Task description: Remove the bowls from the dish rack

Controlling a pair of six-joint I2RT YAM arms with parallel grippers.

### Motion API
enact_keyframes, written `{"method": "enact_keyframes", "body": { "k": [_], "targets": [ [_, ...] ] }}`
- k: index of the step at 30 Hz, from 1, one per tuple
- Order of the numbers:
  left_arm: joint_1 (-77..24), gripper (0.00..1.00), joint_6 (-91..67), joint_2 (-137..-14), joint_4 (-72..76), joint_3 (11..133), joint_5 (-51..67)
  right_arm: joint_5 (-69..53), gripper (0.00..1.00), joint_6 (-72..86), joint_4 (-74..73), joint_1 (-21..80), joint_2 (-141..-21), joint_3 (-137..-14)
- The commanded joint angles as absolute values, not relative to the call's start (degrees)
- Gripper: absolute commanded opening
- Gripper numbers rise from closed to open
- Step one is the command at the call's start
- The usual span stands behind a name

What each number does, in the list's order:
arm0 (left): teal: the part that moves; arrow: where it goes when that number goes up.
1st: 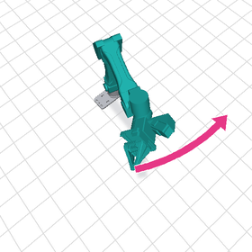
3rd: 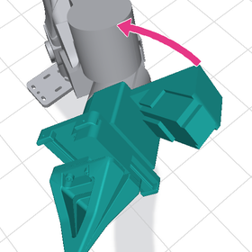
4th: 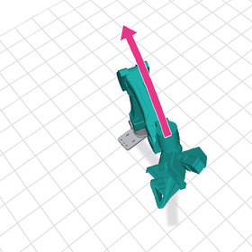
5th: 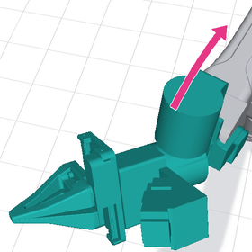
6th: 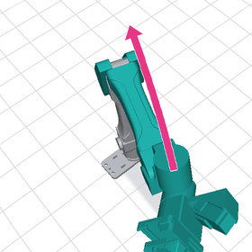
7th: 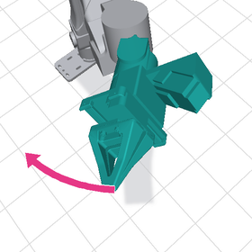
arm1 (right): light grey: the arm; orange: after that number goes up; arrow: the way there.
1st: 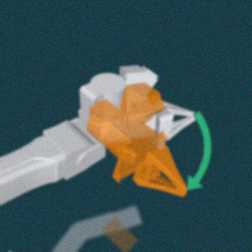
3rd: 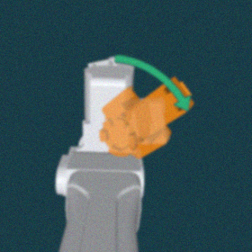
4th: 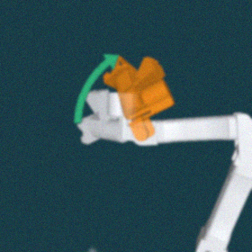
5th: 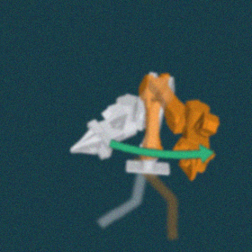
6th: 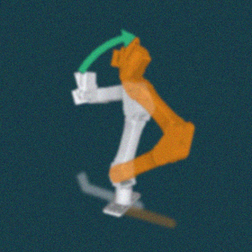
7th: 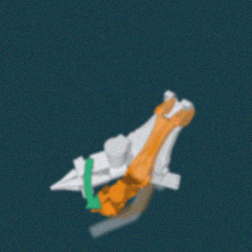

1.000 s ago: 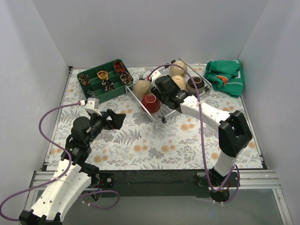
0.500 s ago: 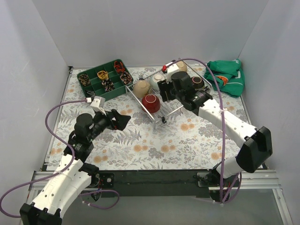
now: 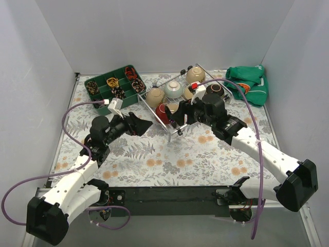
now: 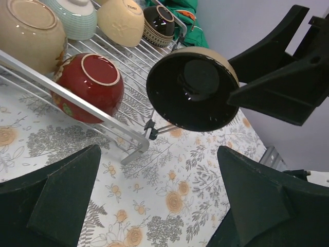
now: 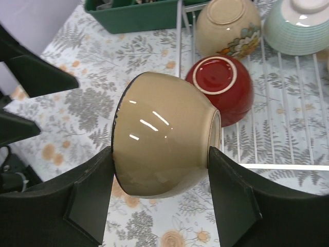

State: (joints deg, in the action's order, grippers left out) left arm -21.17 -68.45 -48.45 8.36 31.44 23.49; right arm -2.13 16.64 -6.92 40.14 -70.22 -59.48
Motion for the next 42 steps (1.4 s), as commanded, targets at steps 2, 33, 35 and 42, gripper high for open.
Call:
{"method": "enact_keyframes", "body": {
  "k": [2, 33, 35, 42],
  "targets": [
    [-23.7, 0.98, -73.3, -54.0, 19.1, 31.2, 24.9, -9.8, 0.18, 25.6, 7.7, 40.2, -63.9, -56.4],
    [-32.2, 0.0, -74.5, -56.3, 17.9, 30.1, 11.0, -16.7, 0.53, 37.6, 22.5, 40.2, -56.2, -40.8],
    [-32.1, 0.0, -74.4, -55.5, 14.1, 30.9, 9.4, -16.2, 0.63, 36.6, 22.0, 40.2, -55.1, -40.2],
    [-32.1, 0.0, -70.8, -52.9, 0.4, 36.3, 0.8, -9.4, 0.89, 28.9, 12.1, 40.1, -51.8, -41.0]
  ]
}}
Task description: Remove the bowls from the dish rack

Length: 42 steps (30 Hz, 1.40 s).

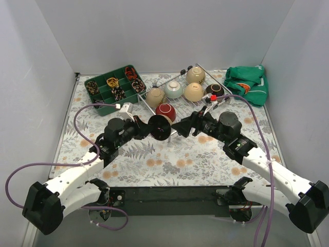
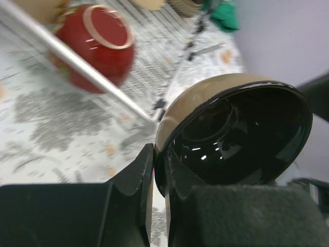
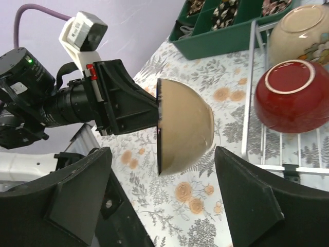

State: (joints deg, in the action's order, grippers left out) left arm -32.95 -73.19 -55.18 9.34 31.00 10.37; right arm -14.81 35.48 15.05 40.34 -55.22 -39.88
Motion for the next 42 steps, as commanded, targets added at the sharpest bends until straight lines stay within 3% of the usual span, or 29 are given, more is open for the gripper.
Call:
{"method": "enact_keyframes", "body": {
  "k": [1, 8, 13, 22, 34, 37, 38, 42],
  "targets": [
    [-32.0, 0.0, -70.0, -52.7, -4.7, 37.1, -1.7, -8.4, 0.9, 27.0, 11.0, 40.1, -50.7, -41.0],
    [-30.5, 0.0, -67.2, -56.0, -23.2, 44.7, -12.9, -1.7, 0.95, 20.4, 2.1, 40.2, -48.0, -41.5],
    [-20.9, 0.0, -66.5, -62.4, -29.3, 47.5, -8.5, -0.9, 0.95, 19.2, 0.1, 40.1, -47.4, -39.6],
    [-6.6, 0.0, -64.8, -72.9, -27.7, 50.1, -1.5, 1.7, 0.95, 15.0, -4.7, 40.2, -47.5, -39.0],
    [-0.1, 0.01, -64.7, -84.5, -22.2, 52.4, 7.2, 0.4, 0.95, 12.6, -6.7, 40.2, -49.7, -38.8],
    [-0.1, 0.18, -63.9, -85.5, -22.1, 52.9, 7.6, -1.2, 0.94, 12.0, -6.7, 40.2, -50.9, -39.3],
    [-0.1, 0.36, -63.7, -85.3, -22.4, 53.1, 7.6, -1.4, 0.94, 12.0, -6.6, 40.2, -51.1, -39.4],
    [-0.1, 0.68, -63.2, -82.1, -23.1, 53.3, 6.5, -1.0, 0.93, 11.0, -6.7, 40.2, -52.5, -40.2]
  ]
}}
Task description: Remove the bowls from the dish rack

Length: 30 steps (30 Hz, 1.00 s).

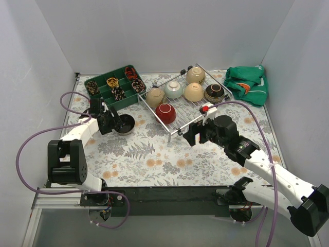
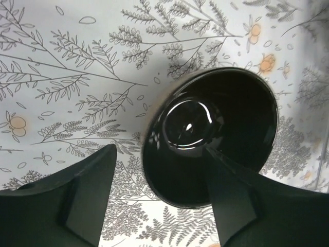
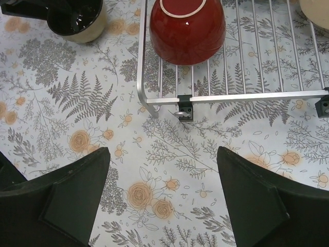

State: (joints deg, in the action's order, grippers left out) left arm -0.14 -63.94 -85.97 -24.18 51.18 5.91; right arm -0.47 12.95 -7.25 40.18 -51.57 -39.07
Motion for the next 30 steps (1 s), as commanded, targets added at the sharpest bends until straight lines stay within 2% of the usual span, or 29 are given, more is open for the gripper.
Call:
{"method": "enact_keyframes", "body": {
  "k": [1, 3, 5, 6, 8, 16, 22, 30],
  "targets": [
    [-0.1, 0.73, -63.3, -80.4, -23.7, 53.9, 6.2, -0.7, 0.92, 10.9, -6.7, 40.3, -52.8, -40.5],
    [-0.1, 0.86, -63.3, -78.5, -24.3, 54.6, 5.5, -0.3, 0.93, 11.3, -6.8, 40.2, -54.0, -41.9],
    [-0.1, 0.91, -63.4, -75.8, -25.0, 56.1, 5.2, -0.3, 0.98, 11.2, -7.7, 40.2, -54.8, -44.1],
    [-0.1, 0.96, -63.4, -74.9, -25.1, 56.5, 5.3, 1.4, 0.99, 11.3, -8.2, 40.1, -55.9, -44.8],
    [-0.1, 0.98, -63.1, -72.4, -25.3, 58.1, 5.5, 1.8, 0.98, 10.6, -8.8, 40.0, -57.1, -46.8],
    [-0.5, 0.98, -60.2, -70.4, -23.8, 65.8, 10.2, 12.6, 0.99, 0.2, -14.7, 39.8, -69.6, -60.7],
    [-0.6, 0.98, -55.6, -73.8, -24.6, 71.1, 10.5, 21.8, 0.99, -15.1, -14.3, 39.7, -82.1, -69.9],
    [-0.6, 0.98, -55.0, -66.7, -22.0, 61.8, 4.7, 29.0, 0.99, -27.5, -10.8, 36.6, -99.3, -79.6]
  ]
}}
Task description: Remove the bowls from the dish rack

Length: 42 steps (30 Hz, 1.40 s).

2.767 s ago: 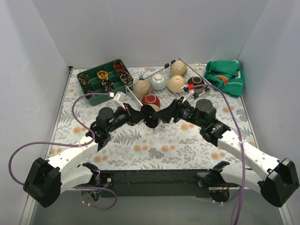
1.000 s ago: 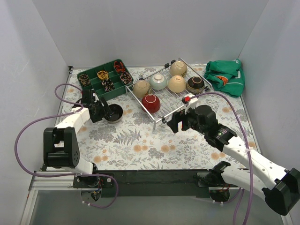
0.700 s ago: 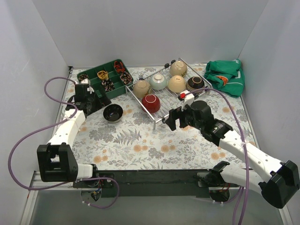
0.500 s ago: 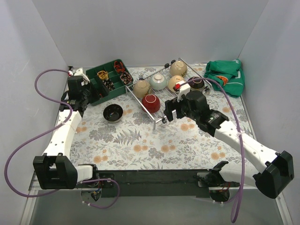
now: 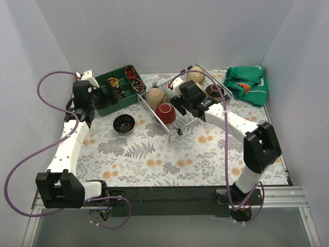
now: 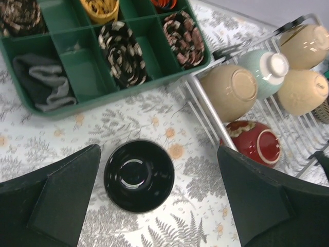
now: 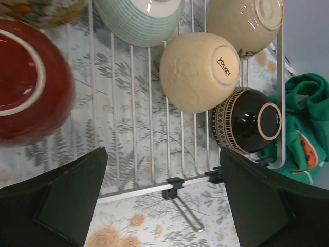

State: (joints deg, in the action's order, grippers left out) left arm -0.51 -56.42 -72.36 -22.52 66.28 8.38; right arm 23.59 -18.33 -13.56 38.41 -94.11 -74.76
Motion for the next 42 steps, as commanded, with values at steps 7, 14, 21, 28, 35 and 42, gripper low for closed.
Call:
{"method": "enact_keyframes", "body": {
  "k": [7, 14, 21, 28, 35, 42],
  "targets": [
    [-2.8, 0.98, -56.1, -63.1, -23.5, 57.8, -2.3, 31.7, 0.99, -35.2, -7.6, 34.4, -109.7, -86.2],
    [-2.9, 0.98, -56.3, -63.9, -23.6, 57.7, -4.0, 31.3, 0.98, -38.7, -5.0, 33.7, -114.8, -88.6],
    [-2.9, 0.98, -56.3, -64.0, -23.5, 57.6, -4.0, 30.1, 0.99, -39.7, -2.8, 33.4, -117.5, -89.3],
    [-2.9, 0.98, -56.3, -63.9, -23.2, 57.2, -3.5, 30.1, 0.99, -42.4, 1.8, 32.7, -120.1, -89.1],
    [-2.9, 0.98, -56.3, -63.4, -23.1, 57.2, -3.6, 31.4, 0.98, -44.1, 6.1, 32.4, -122.5, -87.1],
    [-2.9, 0.98, -56.3, -63.0, -22.5, 56.7, -3.3, 33.3, 0.91, -45.1, 7.7, 32.4, -123.6, -84.9]
  ]
}}
